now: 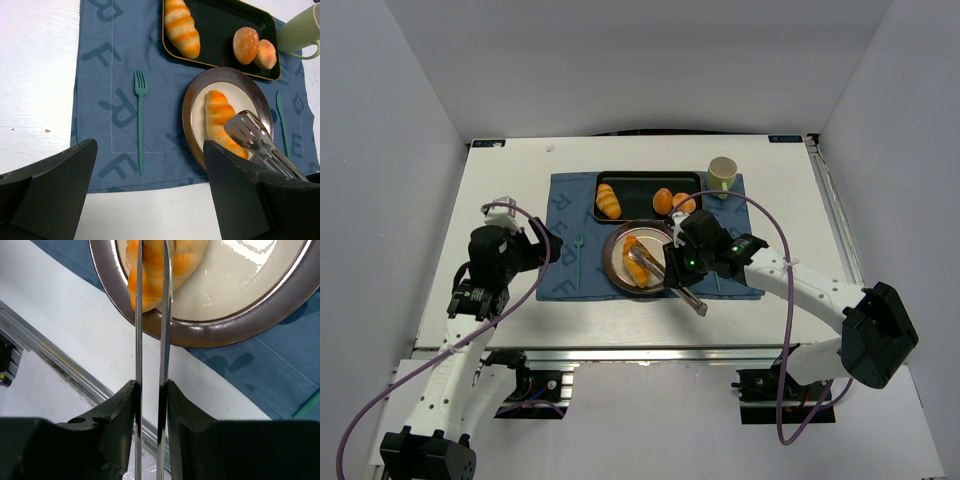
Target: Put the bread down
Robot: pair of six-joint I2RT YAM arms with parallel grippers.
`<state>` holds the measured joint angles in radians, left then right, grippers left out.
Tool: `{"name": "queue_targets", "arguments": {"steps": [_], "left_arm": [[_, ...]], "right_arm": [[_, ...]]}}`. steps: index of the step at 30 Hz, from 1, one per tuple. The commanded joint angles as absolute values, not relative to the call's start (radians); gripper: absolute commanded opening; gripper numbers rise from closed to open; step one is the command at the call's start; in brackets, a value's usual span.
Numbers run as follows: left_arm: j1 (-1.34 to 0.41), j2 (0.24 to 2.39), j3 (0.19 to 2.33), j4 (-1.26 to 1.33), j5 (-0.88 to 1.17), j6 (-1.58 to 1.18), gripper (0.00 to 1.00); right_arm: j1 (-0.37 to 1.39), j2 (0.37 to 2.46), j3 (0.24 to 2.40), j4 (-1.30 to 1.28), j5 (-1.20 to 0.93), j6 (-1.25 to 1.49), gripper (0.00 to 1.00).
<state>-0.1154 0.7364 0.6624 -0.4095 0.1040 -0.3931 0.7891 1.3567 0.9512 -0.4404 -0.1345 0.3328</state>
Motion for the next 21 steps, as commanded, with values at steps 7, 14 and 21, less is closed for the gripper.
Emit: {"name": "queue_targets", "arguments": {"steps": [7, 14, 21], "left_arm": [[-0.120, 0.716, 0.661, -0.393, 0.100, -0.394, 0.98], [-0.118, 0.716, 0.660, -0.394, 0.098, -0.394, 0.98], [-0.118, 0.715, 0.660, -0.393, 0.100, -0.394, 0.98]], "right_arm": [[0.801, 1.348, 0.968, -0.371, -0.121, 0.350, 0.54], [0.801, 1.322, 0.991, -0.383, -0.104, 0.353, 0.55], [0.802, 1.278, 1.015, -0.410, -0.026, 0.370, 0.57]]}}
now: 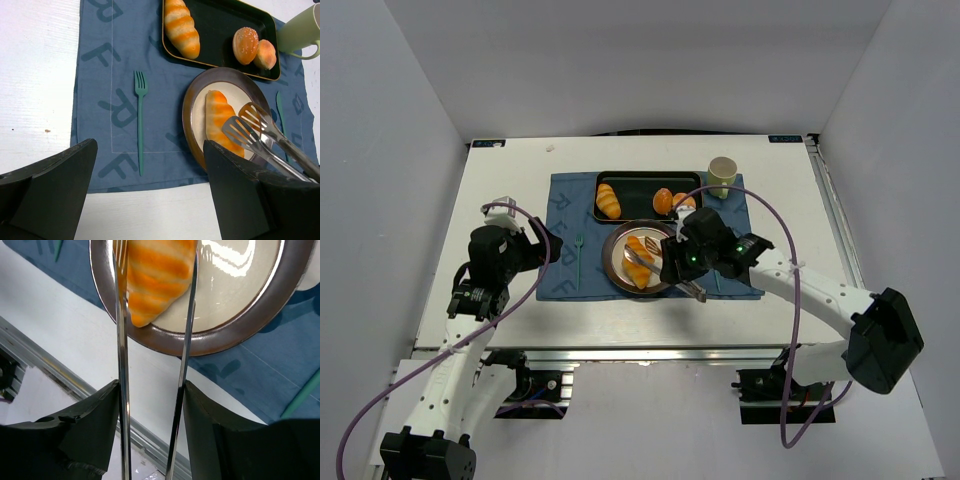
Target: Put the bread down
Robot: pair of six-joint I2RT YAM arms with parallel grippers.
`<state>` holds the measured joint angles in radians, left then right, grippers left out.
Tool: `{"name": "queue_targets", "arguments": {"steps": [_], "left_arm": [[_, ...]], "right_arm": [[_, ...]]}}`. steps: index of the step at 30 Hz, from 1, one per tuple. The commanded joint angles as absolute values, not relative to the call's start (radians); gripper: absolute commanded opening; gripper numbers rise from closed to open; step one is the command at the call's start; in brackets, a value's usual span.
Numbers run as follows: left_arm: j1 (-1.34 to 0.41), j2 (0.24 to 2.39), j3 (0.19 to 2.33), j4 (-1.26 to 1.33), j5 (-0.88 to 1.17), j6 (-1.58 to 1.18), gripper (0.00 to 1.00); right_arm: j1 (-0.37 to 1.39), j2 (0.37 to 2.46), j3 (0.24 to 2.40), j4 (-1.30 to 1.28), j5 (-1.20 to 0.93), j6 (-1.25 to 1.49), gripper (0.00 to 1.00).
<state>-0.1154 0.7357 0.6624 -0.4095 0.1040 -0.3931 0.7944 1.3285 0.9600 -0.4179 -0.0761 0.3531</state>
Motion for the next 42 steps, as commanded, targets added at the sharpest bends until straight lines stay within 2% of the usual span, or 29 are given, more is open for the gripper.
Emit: {"name": "queue_targets", "arguments": {"steps": [1, 9, 15, 29, 42], "left_arm": [[-0.118, 0.715, 0.660, -0.393, 0.100, -0.394, 0.98], [-0.118, 0.715, 0.658, -0.393, 0.101, -0.394, 0.98], [-0.118, 0.715, 0.658, -0.393, 0.103, -0.394, 0.98], [-0.120, 0.716, 0.660, -0.391, 0.109, -0.394, 0.98], [-0.120, 0.729, 0.660, -0.393, 0.113, -0.394, 0.98]], "right_arm": [[0.801, 1.272, 1.019, -0.410, -0.015, 0.370, 0.58], [0.801, 1.275, 1.048, -0.405, -0.005, 0.390, 0.60], [0.801, 1.322, 1.118, -0.397, 0.167, 0.442, 0.60], [0.706, 1.612, 1.377, -0.406, 0.322, 0.445, 0.60], [0.597, 1.753, 1.473, -0.382, 0.219, 0.359, 0.60]]}}
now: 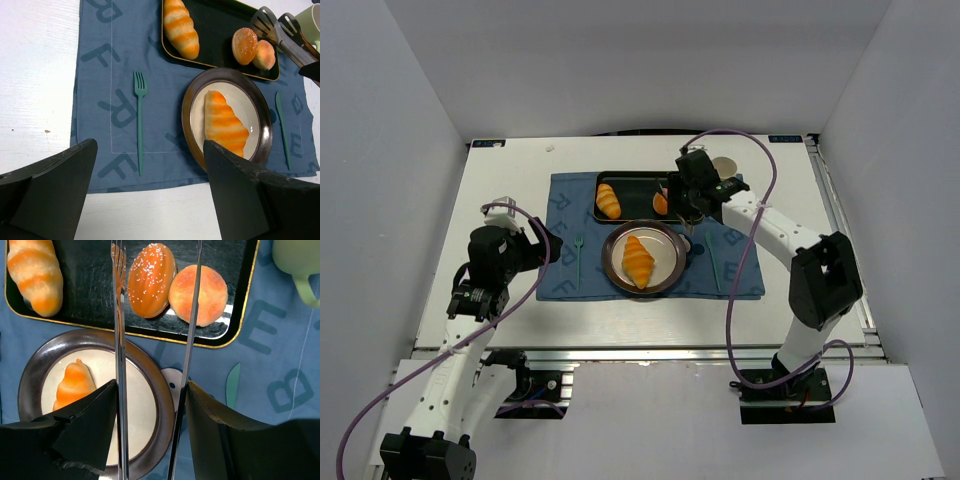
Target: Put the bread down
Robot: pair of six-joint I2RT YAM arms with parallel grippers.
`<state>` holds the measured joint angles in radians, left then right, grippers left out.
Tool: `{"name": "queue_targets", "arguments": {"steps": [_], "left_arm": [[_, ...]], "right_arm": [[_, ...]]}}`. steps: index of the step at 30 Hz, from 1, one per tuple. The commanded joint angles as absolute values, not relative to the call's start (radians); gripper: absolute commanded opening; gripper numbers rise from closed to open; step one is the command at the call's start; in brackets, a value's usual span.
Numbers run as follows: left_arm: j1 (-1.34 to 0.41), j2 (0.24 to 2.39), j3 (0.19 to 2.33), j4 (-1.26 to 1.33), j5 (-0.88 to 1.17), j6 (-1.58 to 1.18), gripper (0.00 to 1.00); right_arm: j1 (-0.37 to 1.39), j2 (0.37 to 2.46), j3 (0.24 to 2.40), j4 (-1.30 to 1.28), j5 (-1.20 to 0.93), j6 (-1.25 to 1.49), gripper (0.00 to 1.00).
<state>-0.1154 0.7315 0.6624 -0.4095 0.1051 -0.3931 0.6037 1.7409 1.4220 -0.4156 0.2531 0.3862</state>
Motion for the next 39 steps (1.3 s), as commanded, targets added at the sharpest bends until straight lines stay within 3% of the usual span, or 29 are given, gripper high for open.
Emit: {"name": "queue_targets", "arguments": {"steps": [1, 11, 33, 39], "left_arm": [[-0.118, 0.729, 0.658, -0.391, 0.110, -0.394, 0.98], [-0.118, 0.730, 0.660, -0.393, 0.109, -0.394, 0.98], [-0.118, 0.723, 0.658, -0.393, 0.104, -0.396, 0.98], [-0.120, 0.723, 0.658, -0.393, 0.104, -0.396, 0.98]], "right_arm": [[0.597, 1.759, 1.474, -0.380, 0.213, 0.360, 0.60], [0.597, 1.809, 1.476, -0.360, 0.144, 0.359, 0.59], [0.611, 1.836, 1.405, -0.449, 0.206, 0.307, 0.58], [0.612, 1.833, 1.407, -0.468, 0.209, 0.298, 0.46]]}}
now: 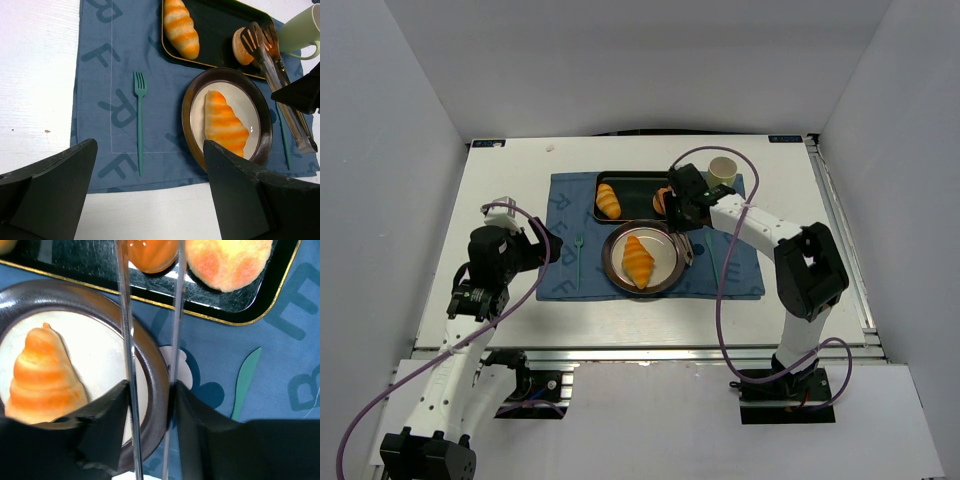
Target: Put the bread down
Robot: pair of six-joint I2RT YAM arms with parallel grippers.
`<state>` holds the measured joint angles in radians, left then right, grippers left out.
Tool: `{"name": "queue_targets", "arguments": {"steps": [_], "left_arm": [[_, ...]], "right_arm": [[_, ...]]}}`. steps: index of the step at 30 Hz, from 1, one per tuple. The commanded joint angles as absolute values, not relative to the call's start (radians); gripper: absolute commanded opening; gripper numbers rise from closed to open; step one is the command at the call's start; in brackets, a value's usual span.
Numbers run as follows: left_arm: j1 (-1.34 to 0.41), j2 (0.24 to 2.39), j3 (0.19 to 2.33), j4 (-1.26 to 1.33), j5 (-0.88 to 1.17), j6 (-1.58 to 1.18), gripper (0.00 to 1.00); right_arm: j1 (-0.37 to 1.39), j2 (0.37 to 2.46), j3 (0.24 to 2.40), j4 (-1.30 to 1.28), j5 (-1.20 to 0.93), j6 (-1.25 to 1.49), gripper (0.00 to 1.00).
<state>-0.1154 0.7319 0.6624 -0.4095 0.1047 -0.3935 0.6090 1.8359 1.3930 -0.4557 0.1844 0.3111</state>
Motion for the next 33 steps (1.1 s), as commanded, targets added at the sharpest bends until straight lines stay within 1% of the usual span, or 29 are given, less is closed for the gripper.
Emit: {"name": "queue_targets", "arguments": {"steps": [1, 6, 14, 19, 24, 29, 33], "left_arm": [[-0.120, 0.723, 0.658, -0.394, 0.104, -0.396, 0.98], [-0.118, 0.718, 0.658, -0.393, 0.101, -0.396, 0.98], [-0.120, 0.718, 0.658, -0.393, 0.101, -0.396, 0.98], [-0.118, 0.718, 0.658, -0.394, 0.100, -0.396, 0.98], [-0.118, 0.716, 0.658, -0.393, 0.098, -0.396, 0.98], [-0.118, 0.718, 0.658, -0.393, 0.101, -0.396, 0.98], [-0.120, 0.718, 0.660, -0.394, 0.101, -0.396, 0.98]], "right_arm": [[0.612, 1.832, 1.411, -0.471, 0.209, 0.296, 0.42], [0.617, 1.819, 1.442, -0.489, 0.207, 0.291, 0.39], [0.618, 1.767, 1.482, -0.485, 0.183, 0.290, 0.31], [0.618, 1.761, 1.545, -0.503, 0.164, 0.282, 0.30], [0.618, 1.756, 1.555, -0.514, 0.146, 0.276, 0.30], [0.623, 1.729, 1.513, -0.512, 0.104, 0.282, 0.30], [0.632, 1.648, 1.445, -0.505, 0.080, 0.288, 0.30]]}}
